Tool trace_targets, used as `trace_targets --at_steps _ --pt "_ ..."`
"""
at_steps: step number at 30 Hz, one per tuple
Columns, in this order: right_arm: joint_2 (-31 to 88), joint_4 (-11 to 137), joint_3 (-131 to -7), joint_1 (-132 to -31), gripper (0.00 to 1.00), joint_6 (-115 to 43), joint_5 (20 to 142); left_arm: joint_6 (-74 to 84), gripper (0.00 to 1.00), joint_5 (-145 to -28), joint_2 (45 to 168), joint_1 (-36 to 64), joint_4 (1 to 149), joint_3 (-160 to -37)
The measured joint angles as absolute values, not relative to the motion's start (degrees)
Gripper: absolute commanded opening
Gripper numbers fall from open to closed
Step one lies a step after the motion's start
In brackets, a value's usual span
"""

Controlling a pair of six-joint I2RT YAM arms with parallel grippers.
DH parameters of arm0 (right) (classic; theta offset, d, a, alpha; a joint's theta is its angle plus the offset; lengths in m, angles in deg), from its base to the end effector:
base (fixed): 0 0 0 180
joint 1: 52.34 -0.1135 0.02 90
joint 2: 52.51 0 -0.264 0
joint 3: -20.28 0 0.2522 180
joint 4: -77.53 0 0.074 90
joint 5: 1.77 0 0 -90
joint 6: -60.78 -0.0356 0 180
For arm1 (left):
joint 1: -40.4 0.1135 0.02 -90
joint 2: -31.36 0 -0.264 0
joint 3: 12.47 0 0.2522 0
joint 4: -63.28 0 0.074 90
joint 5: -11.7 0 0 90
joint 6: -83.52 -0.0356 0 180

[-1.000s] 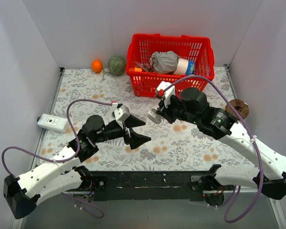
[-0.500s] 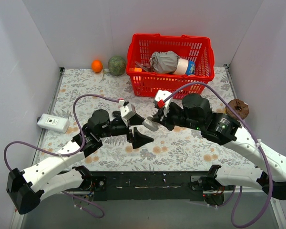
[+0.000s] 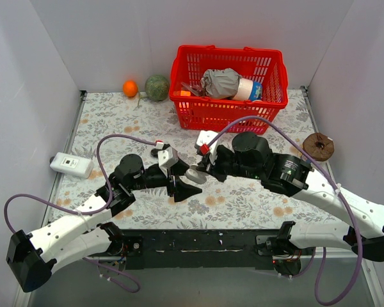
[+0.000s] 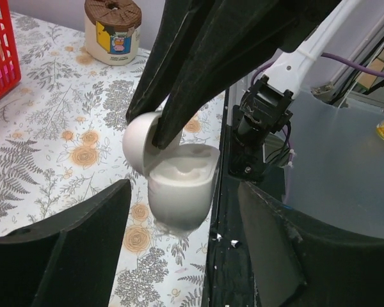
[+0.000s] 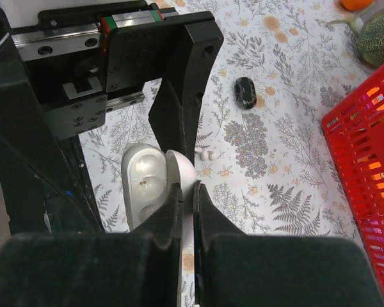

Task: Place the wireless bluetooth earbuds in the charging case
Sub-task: Adjust the charging case.

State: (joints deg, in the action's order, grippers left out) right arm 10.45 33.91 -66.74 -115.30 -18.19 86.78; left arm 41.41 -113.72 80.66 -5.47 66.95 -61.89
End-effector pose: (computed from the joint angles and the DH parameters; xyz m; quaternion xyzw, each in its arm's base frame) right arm 0.1054 0.2084 0.4148 -0.4974 0.6480 0.2618 0.5139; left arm 0.1264 -0.1600 0.3078 0.1961 0.6977 -0.6277 0.2841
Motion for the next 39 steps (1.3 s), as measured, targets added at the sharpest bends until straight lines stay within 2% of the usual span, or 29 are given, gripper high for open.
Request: trace_targets --at_steps 3,14,22,24,28,35,36,37,38,39 --pt "10.97 33.91 -66.74 -116.74 0.01 -17.82 87.98 40.65 0.62 -114.7 80.73 -5.47 65.95 -61.58" --pt "11.47 33.93 -66.54 -119.19 0.01 -16.96 91.04 39.86 0.37 -117.28 80.75 -5.08 62.82 -60.62" --pt "11.45 34.17 -65.97 -119.45 0.01 -16.75 91.32 39.6 0.3 -117.96 80.75 -4.75 63.22 -60.34" --pt "11.45 34.21 -65.95 -119.56 0.01 -16.61 91.3 39.58 0.24 -117.96 80.75 -4.75 63.24 -60.31" --pt "11.45 34.26 -65.95 -119.67 0.01 -16.4 91.39 39.6 0.0 -118.09 80.75 -4.71 63.24 -60.29" --pt "11.6 33.95 -65.67 -120.04 0.01 -15.87 91.52 39.82 0.0 -118.07 80.24 -4.71 61.8 -58.74" --pt "11.67 33.99 -65.67 -120.19 0.02 -15.89 91.54 39.84 0.0 -117.96 79.98 -4.71 61.71 -58.52" --pt "11.67 34.02 -65.67 -120.28 0.1 -15.94 91.65 39.86 0.0 -117.87 79.72 -4.71 61.71 -58.41" --pt "11.67 34.12 -65.67 -120.37 0.22 -16.02 91.76 39.91 0.0 -117.69 79.46 -4.71 61.66 -58.28" --pt "11.67 34.3 -65.67 -120.41 0.28 -16.24 91.81 39.97 0.0 -117.47 79.22 -4.71 61.56 -58.13"
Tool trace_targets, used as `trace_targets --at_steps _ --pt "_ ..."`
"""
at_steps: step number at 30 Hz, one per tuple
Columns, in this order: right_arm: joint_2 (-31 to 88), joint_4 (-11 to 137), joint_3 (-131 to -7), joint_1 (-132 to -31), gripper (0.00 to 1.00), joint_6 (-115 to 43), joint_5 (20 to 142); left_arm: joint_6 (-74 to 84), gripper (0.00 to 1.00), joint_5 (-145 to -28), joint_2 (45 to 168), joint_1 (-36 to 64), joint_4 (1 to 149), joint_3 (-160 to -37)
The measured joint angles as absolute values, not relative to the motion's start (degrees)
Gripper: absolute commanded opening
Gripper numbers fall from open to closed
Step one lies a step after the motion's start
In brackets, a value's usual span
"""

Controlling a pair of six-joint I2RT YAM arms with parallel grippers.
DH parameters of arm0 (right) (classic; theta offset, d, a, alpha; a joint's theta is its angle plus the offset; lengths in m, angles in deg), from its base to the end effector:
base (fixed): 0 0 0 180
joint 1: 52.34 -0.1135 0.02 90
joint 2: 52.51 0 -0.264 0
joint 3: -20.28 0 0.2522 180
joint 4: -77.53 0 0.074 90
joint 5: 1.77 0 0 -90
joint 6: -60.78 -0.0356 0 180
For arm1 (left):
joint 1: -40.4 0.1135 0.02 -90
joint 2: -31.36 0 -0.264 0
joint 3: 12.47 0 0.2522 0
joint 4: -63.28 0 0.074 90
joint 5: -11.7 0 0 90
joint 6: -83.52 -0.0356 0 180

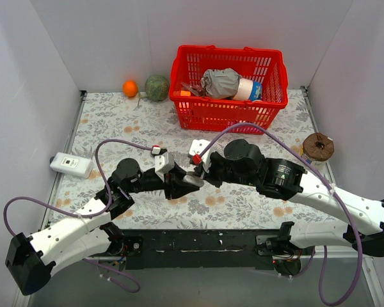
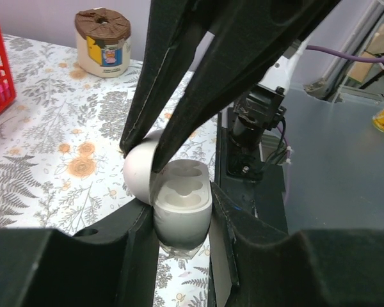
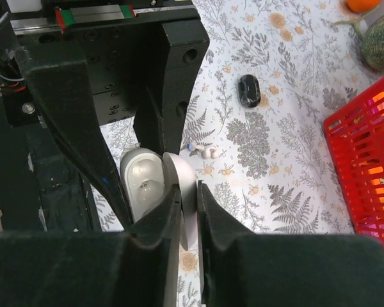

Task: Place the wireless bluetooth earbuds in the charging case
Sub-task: Adjust the charging case, then pick up the earbud from the center of the board.

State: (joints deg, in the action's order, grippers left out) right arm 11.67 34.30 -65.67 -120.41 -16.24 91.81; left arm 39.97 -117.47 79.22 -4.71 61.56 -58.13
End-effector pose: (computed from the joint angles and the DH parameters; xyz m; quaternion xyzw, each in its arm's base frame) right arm 0.0921 0.2229 0.4046 -0.5233 0.6393 0.2374 0.5110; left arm 0.1227 -0.1551 0.2987 0.2282 0.6717 -0.6414 0.2921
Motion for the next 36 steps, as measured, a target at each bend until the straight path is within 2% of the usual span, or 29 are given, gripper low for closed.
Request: trace_targets --at_steps 1,3,4,13,17,22,25,30,32,36 --pt "11.71 34.54 -65.67 -120.43 0.37 -16.94 91.89 39.99 0.0 -117.1 78.93 -4.71 61.49 -57.98" --pt "11.82 34.96 -65.67 -120.5 0.45 -18.04 92.72 39.99 0.0 -115.97 78.26 -4.68 61.58 -57.65" --pt "11.84 35.15 -65.69 -120.48 0.53 -18.58 93.27 39.99 0.0 -115.4 77.86 -4.62 61.64 -57.43" --pt "11.84 37.62 -65.69 -115.89 0.71 -23.26 93.53 41.81 0.0 -108.86 71.15 -4.4 62.25 -51.92" --pt "8.85 42.52 -63.15 -108.0 0.68 -27.02 90.01 42.49 0.0 -105.32 66.02 -4.36 65.21 -50.22" --pt "6.16 49.64 -52.57 -99.74 0.47 -33.93 84.24 43.71 0.0 -101.37 57.38 -4.33 69.56 -49.95" --pt "11.87 53.21 -47.94 -99.74 0.45 -36.79 81.66 44.1 0.0 -99.95 53.8 -4.33 72.02 -49.95" --pt "25.22 55.61 -43.44 -100.19 0.48 -39.72 80.09 44.45 0.0 -97.93 50.56 -4.33 77.36 -50.15" --pt "28.85 55.89 -43.29 -100.76 0.54 -40.07 80.16 44.47 0.0 -97.41 49.95 -4.33 79.13 -50.59" --pt "34.75 57.1 -45.97 -103.3 0.56 -40.74 80.09 44.47 0.0 -96.62 48.53 -4.33 81.53 -51.22"
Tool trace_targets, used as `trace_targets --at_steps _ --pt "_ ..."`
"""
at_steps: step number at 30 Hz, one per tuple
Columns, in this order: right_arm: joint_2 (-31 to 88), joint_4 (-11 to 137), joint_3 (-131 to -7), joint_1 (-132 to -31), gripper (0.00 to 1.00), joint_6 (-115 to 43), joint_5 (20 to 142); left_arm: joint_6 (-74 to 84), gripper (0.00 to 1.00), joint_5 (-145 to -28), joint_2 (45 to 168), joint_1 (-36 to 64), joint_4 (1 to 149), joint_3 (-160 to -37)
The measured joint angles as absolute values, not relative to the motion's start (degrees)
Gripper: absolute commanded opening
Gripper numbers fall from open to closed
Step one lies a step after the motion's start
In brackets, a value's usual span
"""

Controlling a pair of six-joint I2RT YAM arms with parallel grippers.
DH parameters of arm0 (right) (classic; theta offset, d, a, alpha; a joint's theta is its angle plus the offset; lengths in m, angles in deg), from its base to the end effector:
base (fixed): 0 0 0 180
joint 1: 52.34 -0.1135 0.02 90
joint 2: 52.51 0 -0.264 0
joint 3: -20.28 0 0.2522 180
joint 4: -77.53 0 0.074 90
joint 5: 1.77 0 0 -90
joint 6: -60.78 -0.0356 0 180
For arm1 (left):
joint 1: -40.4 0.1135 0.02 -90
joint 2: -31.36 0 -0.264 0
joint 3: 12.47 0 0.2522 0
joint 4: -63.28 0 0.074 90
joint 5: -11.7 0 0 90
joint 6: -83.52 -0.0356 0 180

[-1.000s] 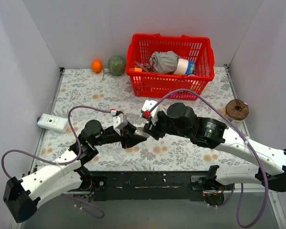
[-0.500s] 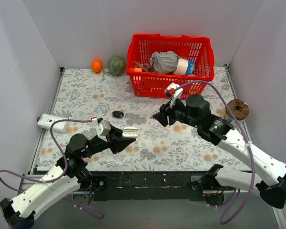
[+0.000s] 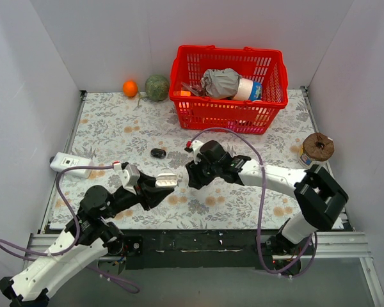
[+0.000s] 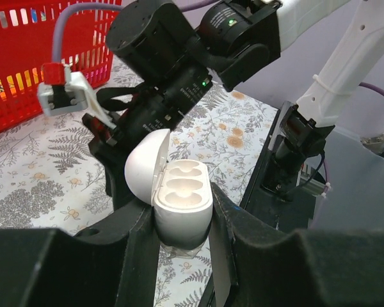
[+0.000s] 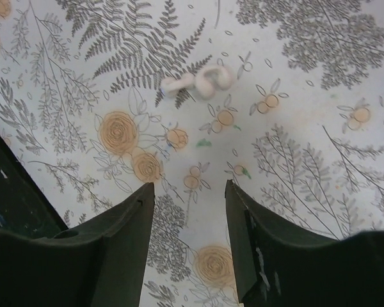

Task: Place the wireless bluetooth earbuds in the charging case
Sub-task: Pick up the earbud from the center of the board.

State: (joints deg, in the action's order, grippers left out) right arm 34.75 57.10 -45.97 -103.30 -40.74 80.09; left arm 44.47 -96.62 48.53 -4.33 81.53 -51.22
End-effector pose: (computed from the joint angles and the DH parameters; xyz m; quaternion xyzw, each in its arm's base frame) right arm 0.2006 0.2554 0.2145 -0.3343 0.8461 0.2680 0.3171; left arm 0.0702 -0.0853 0.2905 0.0789 0.6828 -0.6056 0.4010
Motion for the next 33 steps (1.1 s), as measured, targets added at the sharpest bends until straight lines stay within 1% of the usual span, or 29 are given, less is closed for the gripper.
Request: trace_targets --at_steps 5,13,20,26,33 --pt "40.24 59.74 -49.56 -104.65 0.55 -46.01 78.98 44.47 0.0 -95.64 45.89 -4.33 83.61 -51.27" --pt "46.18 63.76 -50.43 -104.59 0.54 -62.91 78.67 44.39 0.0 -93.69 43.11 -4.33 85.2 -51.27" --pt "47.97 65.01 -51.68 -104.85 0.53 -74.32 80.09 44.3 0.0 -92.49 41.62 -4.33 86.38 -51.27" --pt "50.49 65.23 -54.65 -105.0 0.5 -80.15 81.23 44.12 0.0 -91.64 40.14 -4.33 86.52 -51.27" --pt "53.11 64.16 -55.98 -105.18 0.47 -83.04 82.3 43.88 0.0 -90.81 39.7 -4.33 86.98 -51.27"
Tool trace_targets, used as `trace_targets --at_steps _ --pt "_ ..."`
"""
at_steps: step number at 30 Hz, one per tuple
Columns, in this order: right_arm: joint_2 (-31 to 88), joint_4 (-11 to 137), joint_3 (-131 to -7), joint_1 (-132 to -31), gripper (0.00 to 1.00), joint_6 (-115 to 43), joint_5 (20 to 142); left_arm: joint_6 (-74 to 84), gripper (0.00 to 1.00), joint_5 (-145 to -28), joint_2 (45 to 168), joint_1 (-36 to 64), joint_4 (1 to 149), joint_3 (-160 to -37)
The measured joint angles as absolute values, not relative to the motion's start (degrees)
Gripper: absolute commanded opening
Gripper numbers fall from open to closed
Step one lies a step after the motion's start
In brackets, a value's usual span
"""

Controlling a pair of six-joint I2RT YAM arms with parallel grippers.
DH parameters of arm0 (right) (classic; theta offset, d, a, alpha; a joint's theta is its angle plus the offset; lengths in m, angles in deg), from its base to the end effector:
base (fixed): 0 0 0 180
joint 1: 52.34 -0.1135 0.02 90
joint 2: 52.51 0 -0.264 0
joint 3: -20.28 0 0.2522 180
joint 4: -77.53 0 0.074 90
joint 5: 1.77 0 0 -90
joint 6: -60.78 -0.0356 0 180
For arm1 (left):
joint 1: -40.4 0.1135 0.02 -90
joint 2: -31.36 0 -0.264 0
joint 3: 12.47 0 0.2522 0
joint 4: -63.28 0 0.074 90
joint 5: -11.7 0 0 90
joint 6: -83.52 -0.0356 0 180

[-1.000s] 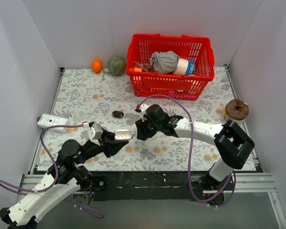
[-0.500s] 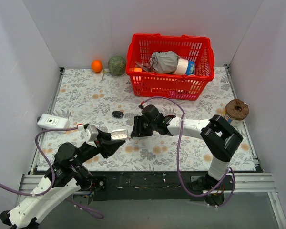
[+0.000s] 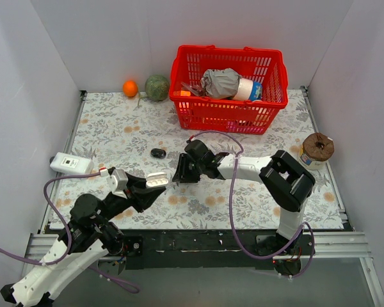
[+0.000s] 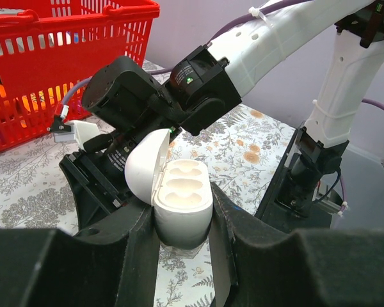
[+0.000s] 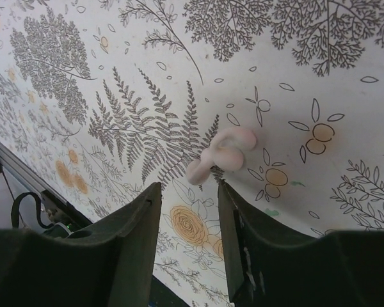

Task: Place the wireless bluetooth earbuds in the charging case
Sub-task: Pick up the earbud from the center of the board.

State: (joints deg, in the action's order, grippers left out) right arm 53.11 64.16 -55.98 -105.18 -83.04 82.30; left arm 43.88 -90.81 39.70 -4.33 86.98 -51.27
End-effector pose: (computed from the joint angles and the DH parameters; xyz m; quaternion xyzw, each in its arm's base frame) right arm 0.2334 0.3140 0.1699 -0.0129 0.9150 0.3494 0.2011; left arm 0.0544 -0.0647 0.2924 0.0489 0.6634 -0.5971 0.4482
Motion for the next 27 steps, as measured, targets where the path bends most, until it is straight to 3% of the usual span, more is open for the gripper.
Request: trace_targets --at_steps 27 --pt "57.07 60.57 -60.14 -105.29 0.38 -83.96 83.06 43.86 0.0 -90.74 38.91 -4.33 87.15 -51.27"
